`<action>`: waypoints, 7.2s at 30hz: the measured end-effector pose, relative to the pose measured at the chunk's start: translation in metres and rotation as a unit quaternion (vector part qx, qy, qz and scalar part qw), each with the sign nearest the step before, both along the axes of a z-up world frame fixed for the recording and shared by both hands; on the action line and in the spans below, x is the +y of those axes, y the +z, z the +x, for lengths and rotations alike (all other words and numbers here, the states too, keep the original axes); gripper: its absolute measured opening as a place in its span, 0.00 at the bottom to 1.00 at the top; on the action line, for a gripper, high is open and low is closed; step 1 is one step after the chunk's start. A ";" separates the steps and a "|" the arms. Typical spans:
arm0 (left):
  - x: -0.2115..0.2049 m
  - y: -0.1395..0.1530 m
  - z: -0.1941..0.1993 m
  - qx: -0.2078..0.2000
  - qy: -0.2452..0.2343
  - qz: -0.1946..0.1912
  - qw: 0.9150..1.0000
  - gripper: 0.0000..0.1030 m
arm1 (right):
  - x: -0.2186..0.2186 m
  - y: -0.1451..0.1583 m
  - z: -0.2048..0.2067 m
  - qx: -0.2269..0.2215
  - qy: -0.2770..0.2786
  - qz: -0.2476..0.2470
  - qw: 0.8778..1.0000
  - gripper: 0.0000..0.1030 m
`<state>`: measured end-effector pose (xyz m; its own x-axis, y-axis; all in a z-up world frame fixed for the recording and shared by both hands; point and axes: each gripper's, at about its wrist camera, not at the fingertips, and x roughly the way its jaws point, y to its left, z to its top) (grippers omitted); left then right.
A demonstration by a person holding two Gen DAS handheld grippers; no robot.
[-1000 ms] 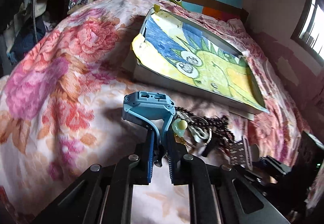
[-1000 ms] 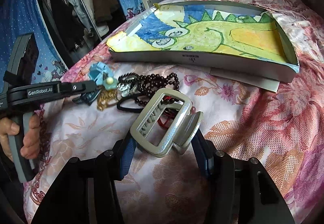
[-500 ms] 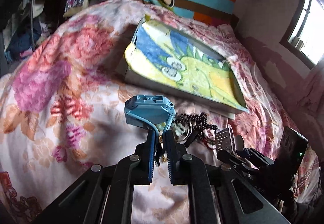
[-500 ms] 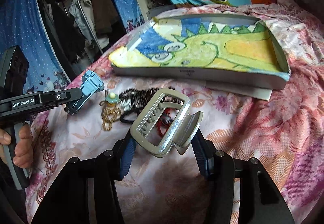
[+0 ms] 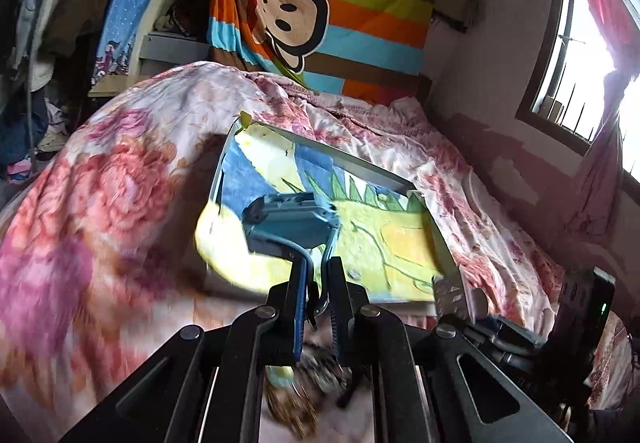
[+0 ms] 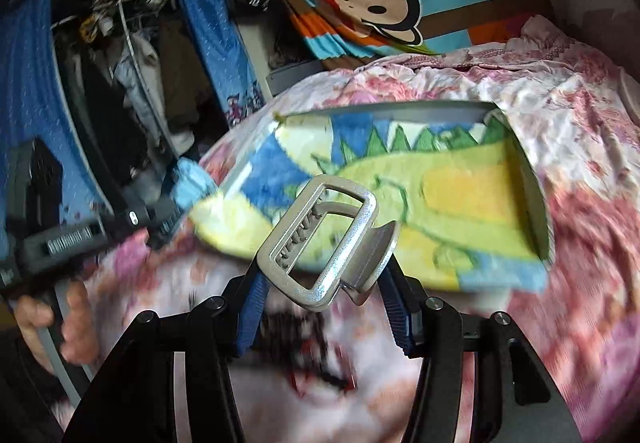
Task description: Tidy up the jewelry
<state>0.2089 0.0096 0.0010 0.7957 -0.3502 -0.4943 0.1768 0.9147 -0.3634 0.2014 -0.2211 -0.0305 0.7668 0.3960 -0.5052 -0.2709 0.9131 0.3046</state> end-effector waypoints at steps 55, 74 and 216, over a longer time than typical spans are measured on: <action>-0.005 0.027 -0.164 -0.080 0.068 0.117 0.988 1.00 | -0.035 0.058 -0.177 -0.109 -0.066 -0.041 0.991 0.98; -0.014 -0.001 -0.206 -0.017 0.045 0.155 0.987 1.00 | -0.024 0.016 -0.205 -0.017 -0.053 -0.089 0.994 0.98; 0.013 -0.043 -0.021 0.142 0.040 0.170 0.974 0.21 | 0.017 0.022 -0.045 -0.027 0.064 -0.061 0.996 0.05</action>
<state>0.1879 0.0224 -0.0417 0.6281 -0.0703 -0.7749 0.0365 0.9975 -0.0609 0.1567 -0.2042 -0.0089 0.7414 0.4309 -0.5144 -0.4014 0.8991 0.1746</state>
